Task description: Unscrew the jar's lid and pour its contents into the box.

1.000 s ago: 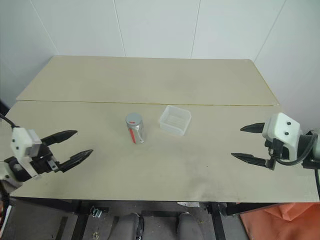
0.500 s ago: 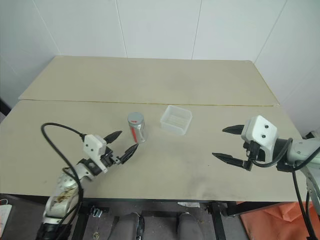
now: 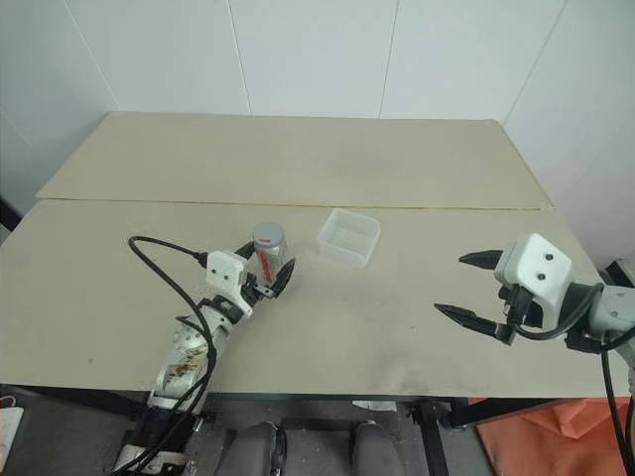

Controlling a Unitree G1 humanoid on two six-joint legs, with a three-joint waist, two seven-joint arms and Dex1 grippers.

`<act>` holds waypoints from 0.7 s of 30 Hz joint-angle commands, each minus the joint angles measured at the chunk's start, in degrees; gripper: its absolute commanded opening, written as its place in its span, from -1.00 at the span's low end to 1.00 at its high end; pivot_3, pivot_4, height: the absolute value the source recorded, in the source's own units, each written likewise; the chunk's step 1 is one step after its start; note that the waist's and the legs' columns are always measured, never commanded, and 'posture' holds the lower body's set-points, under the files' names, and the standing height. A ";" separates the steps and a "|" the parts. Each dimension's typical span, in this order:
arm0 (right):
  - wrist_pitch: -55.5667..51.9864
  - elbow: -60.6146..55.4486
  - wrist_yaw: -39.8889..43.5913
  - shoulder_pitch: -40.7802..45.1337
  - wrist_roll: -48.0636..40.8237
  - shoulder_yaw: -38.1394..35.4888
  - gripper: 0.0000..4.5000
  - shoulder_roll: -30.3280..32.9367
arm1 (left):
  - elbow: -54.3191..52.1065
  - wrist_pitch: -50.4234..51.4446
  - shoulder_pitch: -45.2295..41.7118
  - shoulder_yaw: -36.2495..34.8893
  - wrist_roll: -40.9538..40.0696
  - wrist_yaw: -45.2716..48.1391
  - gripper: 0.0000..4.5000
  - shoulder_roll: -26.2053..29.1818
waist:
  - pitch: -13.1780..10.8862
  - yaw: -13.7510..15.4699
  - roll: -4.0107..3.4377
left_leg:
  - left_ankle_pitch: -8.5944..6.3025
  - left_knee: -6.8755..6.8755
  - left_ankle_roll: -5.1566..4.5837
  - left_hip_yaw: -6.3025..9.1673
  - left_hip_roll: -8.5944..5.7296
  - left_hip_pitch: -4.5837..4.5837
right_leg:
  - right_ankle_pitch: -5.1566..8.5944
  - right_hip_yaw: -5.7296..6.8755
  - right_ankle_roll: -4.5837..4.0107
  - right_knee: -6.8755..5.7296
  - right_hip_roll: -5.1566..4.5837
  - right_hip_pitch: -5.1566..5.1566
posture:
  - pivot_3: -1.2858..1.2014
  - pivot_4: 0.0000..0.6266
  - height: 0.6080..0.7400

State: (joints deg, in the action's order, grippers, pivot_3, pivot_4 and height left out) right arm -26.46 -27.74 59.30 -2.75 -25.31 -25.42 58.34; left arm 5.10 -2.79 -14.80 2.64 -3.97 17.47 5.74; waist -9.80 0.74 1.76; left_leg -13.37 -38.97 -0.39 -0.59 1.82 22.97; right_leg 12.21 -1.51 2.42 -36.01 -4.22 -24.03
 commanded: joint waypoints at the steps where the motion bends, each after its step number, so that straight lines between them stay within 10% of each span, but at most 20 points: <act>1: 1.55 -0.45 -0.47 0.34 0.46 -1.21 1.00 0.13 | 1.71 -0.38 -2.68 -0.78 0.56 -3.44 0.99 -1.69 | 0.00 0.00 0.00 | 0.00 0.00 0.00 0.00 -0.01 0.01 | -0.01 -0.01 0.02 0.02 0.00 0.00 | 0.03 -0.52 1.00; 15: 2.63 -0.83 -1.67 -1.40 2.65 -0.71 1.00 -1.04 | 1.95 -3.09 -0.36 0.49 3.10 -4.84 0.99 -1.55 | 0.00 -0.06 0.00 | 0.00 0.01 0.00 -0.05 -0.02 0.08 | -0.13 -0.08 -0.05 0.10 0.00 -0.05 | 0.03 -0.52 1.00; 21: 3.64 -0.42 -1.90 -1.76 3.88 0.05 1.00 -1.35 | 3.59 -5.10 -0.17 1.09 3.26 -4.13 0.32 -1.59 | 0.01 -0.05 0.00 | 0.00 0.01 0.00 -0.06 -0.02 0.08 | -0.13 -0.10 -0.03 0.10 0.00 -0.06 | 0.03 -0.52 1.00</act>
State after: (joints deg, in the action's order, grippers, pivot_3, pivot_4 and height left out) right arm -24.24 -27.55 58.18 -4.98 -21.59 -24.85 57.19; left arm 8.64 -6.05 -14.72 3.22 -1.12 13.39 4.26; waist -9.80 0.68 1.76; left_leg -13.37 -38.96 -0.39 -0.66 1.80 23.05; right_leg 12.08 -1.61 2.39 -35.91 -4.22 -24.09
